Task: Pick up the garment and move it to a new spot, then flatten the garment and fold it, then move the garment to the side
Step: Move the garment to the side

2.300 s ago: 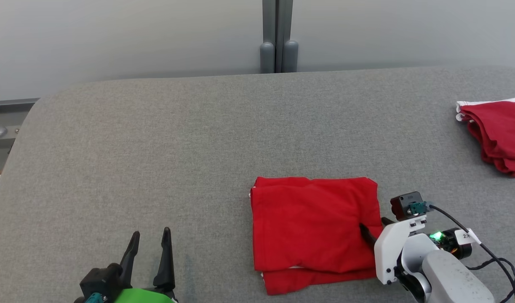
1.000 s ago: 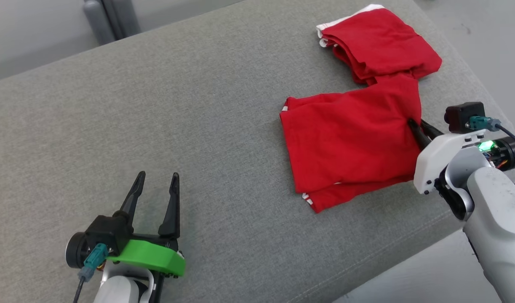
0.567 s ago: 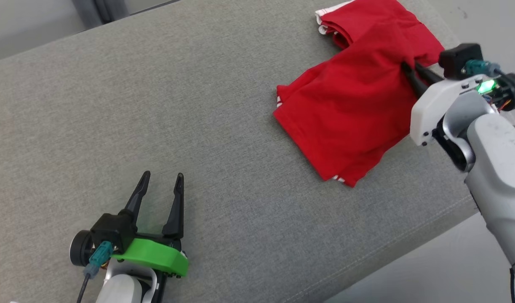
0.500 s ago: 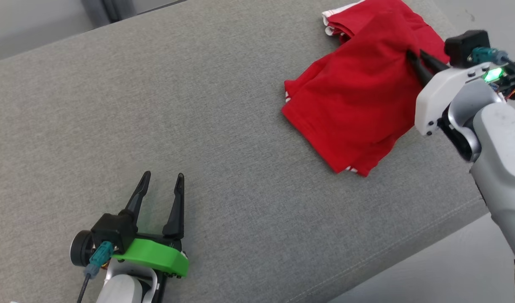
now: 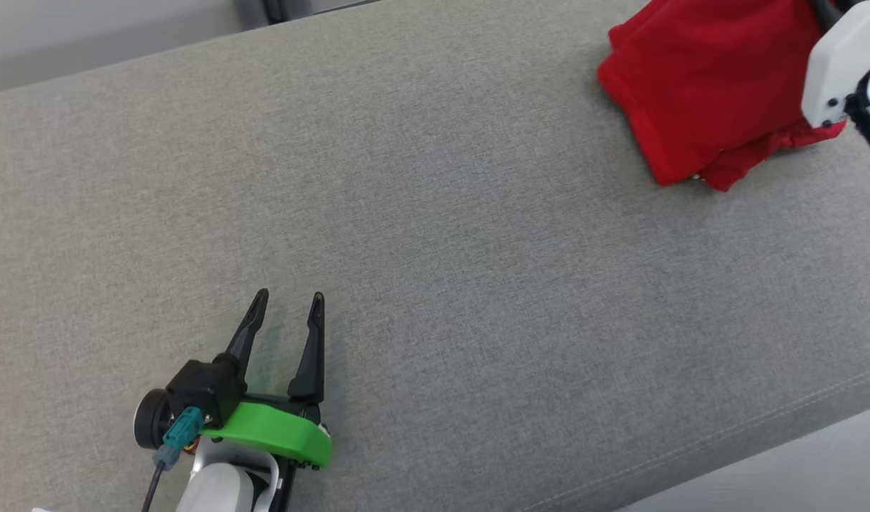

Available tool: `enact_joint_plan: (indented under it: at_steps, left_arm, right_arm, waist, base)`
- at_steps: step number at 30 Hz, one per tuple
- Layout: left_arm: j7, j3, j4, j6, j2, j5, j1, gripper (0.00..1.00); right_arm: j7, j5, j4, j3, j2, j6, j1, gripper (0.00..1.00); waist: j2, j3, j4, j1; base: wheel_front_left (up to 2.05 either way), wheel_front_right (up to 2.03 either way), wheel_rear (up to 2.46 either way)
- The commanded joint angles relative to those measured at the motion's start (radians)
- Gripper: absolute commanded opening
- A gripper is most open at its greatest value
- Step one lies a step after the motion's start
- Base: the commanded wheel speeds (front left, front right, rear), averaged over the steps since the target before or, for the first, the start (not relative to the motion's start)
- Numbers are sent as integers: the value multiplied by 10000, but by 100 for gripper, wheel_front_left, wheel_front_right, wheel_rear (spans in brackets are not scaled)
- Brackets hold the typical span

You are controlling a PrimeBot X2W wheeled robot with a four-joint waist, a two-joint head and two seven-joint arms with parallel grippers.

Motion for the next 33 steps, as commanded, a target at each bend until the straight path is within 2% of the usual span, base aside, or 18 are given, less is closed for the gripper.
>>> enact_joint_plan:
  at_steps: [1, 5, 10, 11, 12, 13, 20, 28, 33]
  left_arm:
    - [0, 2, -38, -21, -8, 40, -183, 100]
    - [1, -34, -58, -24, -16, 110, -277, 100]
    - [1, -104, -48, -26, 47, 158, -332, 100]
    - [1, -119, -47, -27, 71, 170, -362, 100]
    - [1, -124, -51, -27, 89, 174, -382, 100]
    - [1, -129, -50, -27, 114, 176, -400, 100]
    - [1, -206, -41, -28, 205, 165, -449, 100]
    - [1, -171, 61, -29, 218, 145, -222, 100]
    - [1, -99, 71, -29, 131, -36, -117, 100]
  right_arm:
    - [65, -128, 157, -95, -215, -17, -206, 0]
    - [107, -347, 752, -405, -749, -17, -633, 0]
    - [-169, -517, 1652, -1119, -1049, -17, -835, 0]
    - [-302, -608, 1924, -1365, -1092, -17, -846, 20]
    - [-431, -710, 2130, -1499, -1102, -17, -832, 44]
    - [-609, -858, 2392, -1704, -1087, -17, -814, 100]
    - [-1733, -1819, 3664, -2803, -627, -17, -741, 100]
    - [-2539, -2419, 3988, -2755, 227, -17, -705, 100]
    - [-3097, -2577, 4057, -2578, 510, -17, -461, 100]
  waist:
    - [-1, 68, 181, -1]
    - [-1, 294, 436, -1]
    - [-1, 597, 688, -1]
    - [-1, 657, 729, -1]
    - [-1, 700, 751, -1]
    - [-1, 750, 772, -1]
    - [-1, 829, 807, -1]
    - [-1, 401, 611, -1]
    - [-1, -266, 680, -1]
  base:
    - [0, 0, 0]
    - [0, 0, 0]
    - [0, 0, 0]
    - [0, 0, 0]
    - [0, 0, 0]
    - [0, 0, 0]
    - [0, 0, 0]
    - [0, 0, 0]
    - [0, 0, 0]
